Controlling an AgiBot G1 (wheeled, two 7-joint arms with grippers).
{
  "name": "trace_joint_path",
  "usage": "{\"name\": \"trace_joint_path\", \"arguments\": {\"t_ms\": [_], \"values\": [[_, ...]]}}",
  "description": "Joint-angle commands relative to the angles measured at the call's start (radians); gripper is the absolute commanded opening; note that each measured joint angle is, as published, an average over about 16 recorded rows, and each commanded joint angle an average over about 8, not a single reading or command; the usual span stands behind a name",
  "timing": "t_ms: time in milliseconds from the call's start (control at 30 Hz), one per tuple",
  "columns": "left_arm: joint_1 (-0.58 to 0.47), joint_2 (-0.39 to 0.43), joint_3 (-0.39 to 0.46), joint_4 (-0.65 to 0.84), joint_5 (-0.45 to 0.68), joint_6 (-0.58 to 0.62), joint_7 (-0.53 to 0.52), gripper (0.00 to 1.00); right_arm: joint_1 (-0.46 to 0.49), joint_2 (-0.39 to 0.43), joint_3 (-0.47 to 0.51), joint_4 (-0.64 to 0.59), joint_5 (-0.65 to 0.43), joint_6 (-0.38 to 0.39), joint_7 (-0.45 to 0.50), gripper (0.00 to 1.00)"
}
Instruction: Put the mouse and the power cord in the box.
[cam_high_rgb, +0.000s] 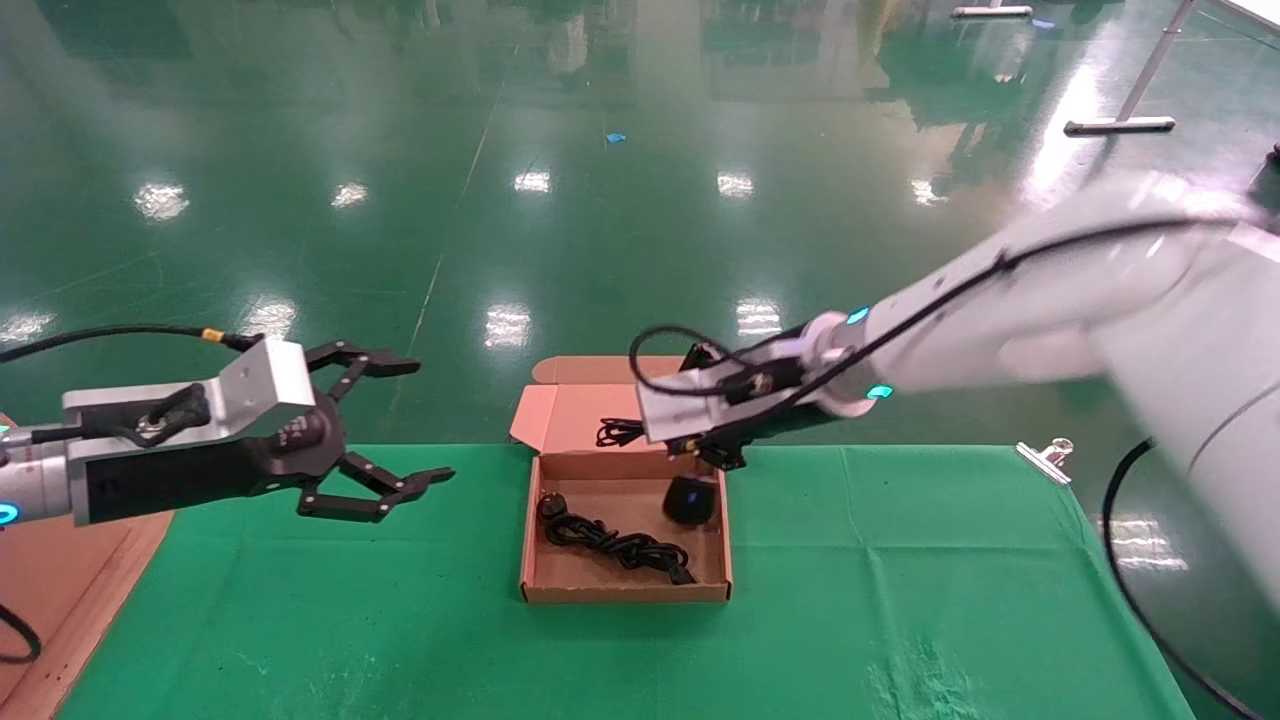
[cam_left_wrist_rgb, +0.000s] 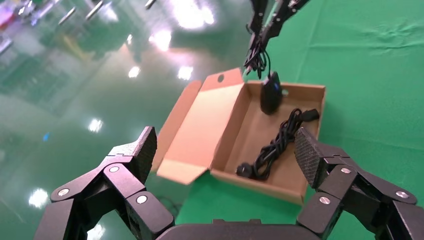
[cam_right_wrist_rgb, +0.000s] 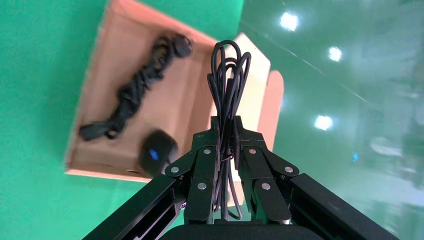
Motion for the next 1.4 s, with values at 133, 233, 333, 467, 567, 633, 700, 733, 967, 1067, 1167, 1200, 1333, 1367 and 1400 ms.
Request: {"name": "trace_joint_path", "arguments": {"t_ms": [133,233,333,467,567,633,700,733,967,1067,1167,1200,1333,1367,1400], "values": [[0.017,0.002,-0.013,0.054,-0.028,0.019,0.016,1.00,-0.073,-0.002,-0.054,0.057,0.001,0.136,0.023,0.00],[0.016,0.007,-0.016,0.073,-0.032,0.031,0.028,1.00,-0.098,-0.002,-0.083,0.080,0.016,0.186,0.043,0.08],[0.012,0.012,-0.016,0.087,-0.032,0.039,0.035,1.00,-0.115,-0.003,-0.106,0.098,0.039,0.216,0.062,0.33],[0.010,0.014,-0.018,0.103,-0.036,0.049,0.042,1.00,-0.134,-0.005,-0.129,0.118,0.069,0.241,0.083,0.80],[0.009,0.014,-0.019,0.109,-0.038,0.053,0.043,1.00,-0.142,-0.006,-0.137,0.124,0.079,0.249,0.088,0.98],[0.009,0.014,-0.020,0.111,-0.038,0.054,0.044,1.00,-0.145,-0.006,-0.140,0.126,0.083,0.251,0.090,1.00],[0.009,0.015,-0.019,0.110,-0.037,0.054,0.044,1.00,-0.144,-0.005,-0.138,0.125,0.082,0.249,0.088,1.00],[0.009,0.015,-0.019,0.109,-0.037,0.053,0.043,1.00,-0.143,-0.005,-0.137,0.124,0.081,0.248,0.088,1.00],[0.009,0.015,-0.018,0.104,-0.035,0.050,0.042,1.00,-0.137,-0.005,-0.130,0.120,0.074,0.241,0.084,1.00],[0.009,0.015,-0.017,0.103,-0.034,0.050,0.042,1.00,-0.135,-0.004,-0.129,0.118,0.072,0.238,0.083,1.00],[0.009,0.015,-0.017,0.102,-0.034,0.049,0.041,1.00,-0.133,-0.004,-0.127,0.117,0.070,0.236,0.083,1.00],[0.009,0.015,-0.018,0.101,-0.033,0.049,0.040,1.00,-0.134,-0.003,-0.125,0.118,0.070,0.235,0.083,1.00],[0.018,0.011,-0.029,0.085,-0.034,0.053,0.027,1.00,-0.144,0.011,-0.109,0.131,0.083,0.221,0.092,1.00],[0.023,0.009,-0.035,0.076,-0.035,0.055,0.021,1.00,-0.150,0.018,-0.100,0.138,0.090,0.214,0.097,1.00],[0.029,0.007,-0.043,0.067,-0.035,0.058,0.013,1.00,-0.157,0.027,-0.090,0.147,0.098,0.206,0.103,1.00]]}}
